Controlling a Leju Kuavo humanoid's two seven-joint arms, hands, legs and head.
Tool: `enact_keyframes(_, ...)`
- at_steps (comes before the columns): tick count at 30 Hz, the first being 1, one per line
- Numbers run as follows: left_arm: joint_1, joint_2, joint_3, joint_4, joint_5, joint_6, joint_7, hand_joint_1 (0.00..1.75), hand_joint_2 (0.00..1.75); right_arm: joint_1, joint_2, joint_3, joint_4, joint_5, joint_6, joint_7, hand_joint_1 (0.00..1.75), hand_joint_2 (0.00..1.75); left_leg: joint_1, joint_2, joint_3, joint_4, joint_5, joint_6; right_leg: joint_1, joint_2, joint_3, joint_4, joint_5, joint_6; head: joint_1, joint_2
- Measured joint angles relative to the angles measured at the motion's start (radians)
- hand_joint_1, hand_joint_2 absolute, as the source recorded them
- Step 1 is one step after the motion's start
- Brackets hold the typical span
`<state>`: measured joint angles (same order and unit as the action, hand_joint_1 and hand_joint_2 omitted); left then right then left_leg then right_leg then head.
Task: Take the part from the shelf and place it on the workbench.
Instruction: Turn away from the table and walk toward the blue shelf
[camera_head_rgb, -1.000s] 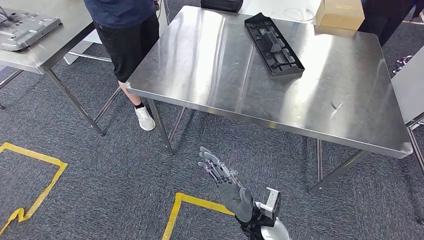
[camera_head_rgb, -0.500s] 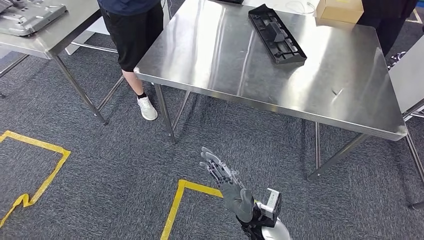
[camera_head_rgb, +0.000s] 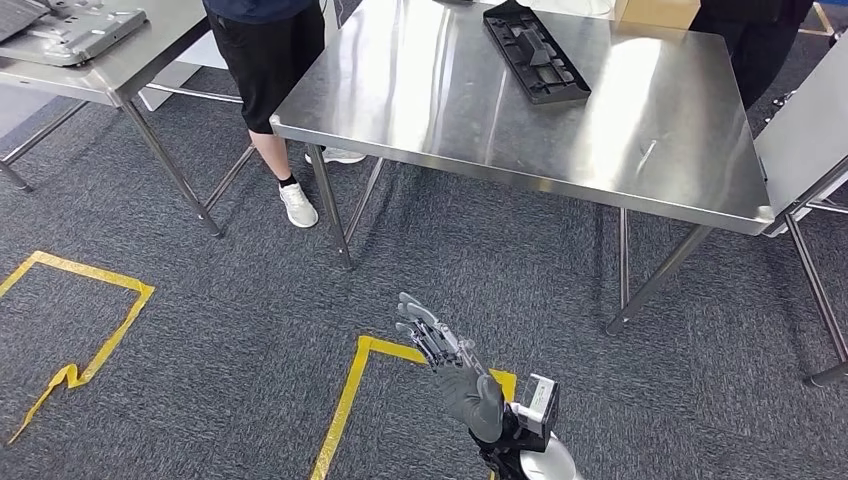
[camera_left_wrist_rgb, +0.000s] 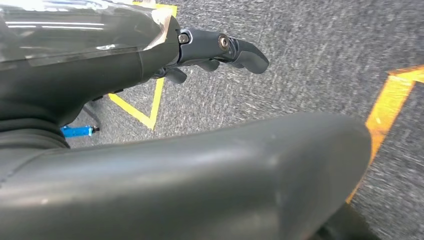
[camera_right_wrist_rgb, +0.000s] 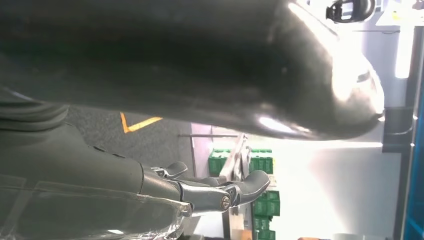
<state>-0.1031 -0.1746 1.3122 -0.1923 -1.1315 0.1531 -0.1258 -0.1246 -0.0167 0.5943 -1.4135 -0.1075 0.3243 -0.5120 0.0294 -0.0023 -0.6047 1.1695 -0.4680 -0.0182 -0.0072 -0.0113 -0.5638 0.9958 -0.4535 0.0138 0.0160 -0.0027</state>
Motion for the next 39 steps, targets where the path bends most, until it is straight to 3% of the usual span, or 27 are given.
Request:
enact_keyframes(2, -0.004, 0.000, -0.001, 0.000, 0.000, 0.000, -0.001, 0.00, 0.00, -0.001, 0.000, 0.000, 0.000, 0.000, 0.000, 0.000, 0.00, 0.00, -0.004, -0.003, 0.081, -0.122, -0.037, 0.008, 0.003, -0.001, -0.021, 0.012, 0.014, 0.016, 0.002, 0.000)
enact_keyframes(3, -0.004, -0.001, -0.002, 0.000, -0.001, 0.000, -0.001, 0.00, 0.00, -0.002, 0.001, 0.000, 0.000, 0.001, 0.000, -0.001, 0.00, 0.00, -0.010, -0.005, 0.094, -0.152, -0.050, 0.015, 0.003, -0.002, -0.028, 0.013, 0.023, 0.023, 0.003, 0.000)
enact_keyframes(5, -0.003, 0.000, -0.003, 0.000, -0.004, 0.000, -0.005, 0.00, 0.00, -0.001, 0.000, 0.000, 0.000, 0.005, 0.000, -0.001, 0.00, 0.00, -0.014, -0.003, 0.082, -0.163, -0.041, 0.035, 0.000, -0.002, -0.036, 0.015, 0.032, 0.036, 0.004, 0.000)
enact_keyframes(7, -0.002, 0.001, -0.004, 0.000, -0.010, 0.000, -0.012, 0.00, 0.00, 0.001, -0.001, 0.000, 0.000, 0.011, -0.002, -0.002, 0.00, 0.87, -0.013, 0.000, 0.061, -0.168, -0.022, 0.056, -0.003, 0.001, -0.061, 0.058, -0.009, 0.035, 0.007, 0.000)
enact_keyframes(9, -0.002, 0.002, -0.006, 0.000, -0.017, 0.000, -0.020, 0.00, 0.00, 0.002, -0.001, 0.001, 0.000, 0.021, -0.004, -0.003, 0.00, 1.75, -0.014, -0.001, 0.034, -0.169, -0.001, 0.065, -0.004, 0.004, -0.102, 0.176, -0.096, 0.024, 0.011, 0.000)
enact_keyframes(10, -0.002, 0.002, -0.007, 0.000, -0.019, 0.000, -0.022, 0.00, 0.00, 0.003, -0.002, 0.001, 0.000, 0.025, -0.005, -0.003, 0.00, 1.75, -0.015, -0.004, 0.020, -0.169, 0.012, 0.066, -0.005, 0.005, -0.119, 0.244, -0.128, 0.024, 0.013, 0.000)
enact_keyframes(11, -0.001, 0.002, -0.008, 0.000, -0.020, 0.000, -0.023, 0.00, 0.00, 0.004, -0.002, 0.001, 0.000, 0.030, -0.006, -0.004, 0.00, 1.75, -0.015, -0.007, 0.005, -0.168, 0.024, 0.066, -0.005, 0.006, -0.126, 0.295, -0.141, 0.028, 0.013, 0.000)
enact_keyframes(12, -0.001, 0.002, -0.008, 0.000, -0.021, 0.000, -0.025, 0.00, 0.00, 0.005, -0.002, 0.001, 0.000, 0.034, -0.008, -0.005, 0.00, 1.75, -0.016, -0.012, -0.009, -0.168, 0.036, 0.064, -0.005, 0.007, -0.119, 0.317, -0.133, 0.037, 0.013, 0.000)
enact_keyframes(13, -0.001, 0.002, -0.008, 0.000, -0.022, -0.001, -0.026, 0.00, 0.00, 0.006, -0.002, 0.001, 0.000, 0.037, -0.008, -0.006, 0.00, 1.75, -0.016, -0.018, -0.022, -0.167, 0.048, 0.062, -0.005, 0.010, -0.092, 0.300, -0.111, 0.046, 0.014, 0.000)
enact_keyframes(14, 0.000, 0.002, -0.008, 0.000, -0.022, -0.002, -0.027, 0.00, 0.00, 0.007, -0.003, 0.001, 0.000, 0.039, -0.009, -0.007, 0.00, 1.75, -0.016, -0.026, -0.033, -0.167, 0.059, 0.059, -0.004, 0.020, -0.045, 0.246, -0.089, 0.050, 0.014, 0.000)
enact_keyframes(15, -0.001, 0.002, -0.009, 0.000, -0.022, -0.003, -0.027, 0.00, 0.00, 0.007, -0.003, 0.001, 0.000, 0.041, -0.009, -0.008, 0.00, 1.75, -0.016, -0.034, -0.043, -0.166, 0.069, 0.055, -0.004, 0.040, 0.014, 0.166, -0.079, 0.047, 0.014, 0.000)
enact_keyframes(17, -0.002, 0.000, -0.010, 0.000, -0.023, -0.005, -0.031, 0.00, 0.00, 0.006, -0.002, 0.001, -0.001, 0.042, -0.009, -0.009, 0.00, 1.75, -0.017, -0.051, -0.054, -0.166, 0.089, 0.045, 0.001, 0.077, 0.115, 0.016, -0.095, 0.027, 0.014, 0.000)
enact_keyframes(18, -0.002, -0.001, -0.011, 0.000, -0.023, -0.006, -0.033, 0.00, 0.00, 0.006, -0.002, 0.001, -0.002, 0.043, -0.009, -0.009, 0.00, 1.75, -0.018, -0.059, -0.057, -0.168, 0.099, 0.038, 0.005, 0.085, 0.137, -0.023, -0.107, 0.019, 0.014, 0.000)
enact_keyframes(20, 0.000, -0.001, -0.012, 0.000, -0.021, -0.008, -0.040, 0.00, 0.00, 0.006, -0.002, 0.001, -0.002, 0.044, -0.009, -0.010, 0.00, 1.75, -0.017, -0.073, -0.062, -0.174, 0.114, 0.025, 0.003, 0.070, 0.139, -0.041, -0.106, 0.007, 0.014, 0.000)
enact_keyframes(21, 0.002, -0.001, -0.012, 0.000, -0.021, -0.008, -0.043, 0.00, 0.00, 0.006, -0.001, 0.001, -0.002, 0.046, -0.009, -0.011, 0.00, 1.75, -0.017, -0.066, -0.068, -0.167, 0.105, 0.020, -0.001, 0.059, 0.136, -0.043, -0.098, 0.000, 0.013, 0.000)
enact_keyframes(23, 0.003, 0.000, -0.013, 0.000, -0.019, -0.010, -0.051, 0.00, 0.00, 0.008, 0.001, 0.001, -0.002, 0.051, -0.009, -0.014, 0.00, 1.75, -0.015, -0.033, -0.095, -0.098, 0.037, 0.013, -0.011, 0.033, 0.127, -0.046, -0.083, -0.017, 0.009, 0.000)
enact_keyframes(25, 0.003, 0.001, -0.013, 0.000, -0.018, -0.013, -0.056, 0.00, 0.00, 0.010, 0.002, 0.001, -0.002, 0.054, -0.009, -0.015, 0.00, 1.75, -0.011, -0.012, -0.137, 0.034, -0.050, 0.001, -0.007, 0.004, 0.115, -0.046, -0.073, -0.023, 0.006, 0.000)
enact_keyframes(26, 0.004, 0.001, -0.013, 0.000, -0.018, -0.015, -0.058, 0.00, 0.00, 0.011, 0.002, 0.001, -0.002, 0.055, -0.009, -0.016, 0.00, 1.75, -0.008, -0.009, -0.150, 0.088, -0.068, -0.005, -0.007, -0.011, 0.109, -0.045, -0.069, -0.023, 0.005, 0.000)
enact_keyframes(27, 0.004, 0.002, -0.013, 0.000, -0.018, -0.016, -0.060, 0.00, 0.00, 0.011, 0.002, 0.001, -0.001, 0.056, -0.009, -0.016, 0.00, 1.75, -0.003, -0.006, -0.148, 0.113, -0.067, -0.011, -0.007, -0.026, 0.104, -0.044, -0.067, -0.021, 0.005, 0.000)
enact_keyframes(28, 0.005, 0.003, -0.013, 0.000, -0.018, -0.018, -0.061, 0.00, 0.00, 0.011, 0.003, 0.001, -0.001, 0.057, -0.009, -0.016, 0.00, 1.75, 0.002, 0.001, -0.122, 0.094, -0.051, -0.016, -0.008, -0.039, 0.101, -0.043, -0.065, -0.019, 0.005, 0.000)
enact_keyframes(30, 0.005, 0.004, -0.013, 0.000, -0.018, -0.019, -0.062, 0.00, 0.00, 0.010, 0.005, 0.001, 0.000, 0.057, -0.009, -0.016, 0.00, 1.75, 0.011, 0.037, -0.025, -0.036, -0.015, -0.026, -0.008, -0.063, 0.098, -0.033, -0.067, -0.010, 0.005, 0.000)
enact_keyframes(32, 0.004, 0.004, -0.014, 0.000, -0.018, -0.020, -0.064, 0.00, 0.00, 0.007, 0.006, 0.000, 0.000, 0.057, -0.009, -0.017, 0.00, 1.75, 0.008, 0.067, 0.036, -0.127, 0.001, -0.018, -0.003, -0.078, 0.092, -0.020, -0.071, 0.003, 0.005, 0.000)
enact_keyframes(33, 0.003, 0.004, -0.014, 0.000, -0.018, -0.020, -0.064, 0.00, 0.00, 0.006, 0.007, 0.000, 0.000, 0.057, -0.008, -0.017, 0.00, 1.75, 0.004, 0.070, 0.040, -0.138, -0.003, -0.007, 0.001, -0.085, 0.091, -0.015, -0.073, 0.010, 0.006, 0.000)
enact_keyframes(35, 0.003, 0.006, -0.014, 0.000, -0.018, -0.020, -0.064, 0.00, 0.00, 0.005, 0.009, 0.001, 0.000, 0.057, -0.007, -0.018, 0.00, 1.75, 0.000, 0.052, 0.029, -0.140, -0.002, 0.016, 0.004, -0.097, 0.090, -0.012, -0.074, 0.023, 0.009, 0.000)
enact_keyframes(37, 0.003, 0.006, -0.014, 0.000, -0.018, -0.020, -0.064, 0.00, 0.00, 0.004, 0.011, 0.001, 0.000, 0.057, -0.006, -0.019, 0.00, 1.75, 0.001, 0.032, 0.020, -0.147, 0.004, 0.035, 0.000, -0.072, 0.071, 0.021, -0.095, 0.028, 0.011, 0.000)
enact_keyframes(39, 0.002, 0.006, -0.014, 0.000, -0.017, -0.020, -0.065, 0.00, 0.00, 0.004, 0.010, 0.001, 0.000, 0.058, -0.006, -0.019, 0.00, 1.75, -0.001, 0.012, 0.009, -0.149, 0.014, 0.048, -0.003, -0.020, 0.014, 0.138, -0.153, 0.020, 0.015, 0.000)
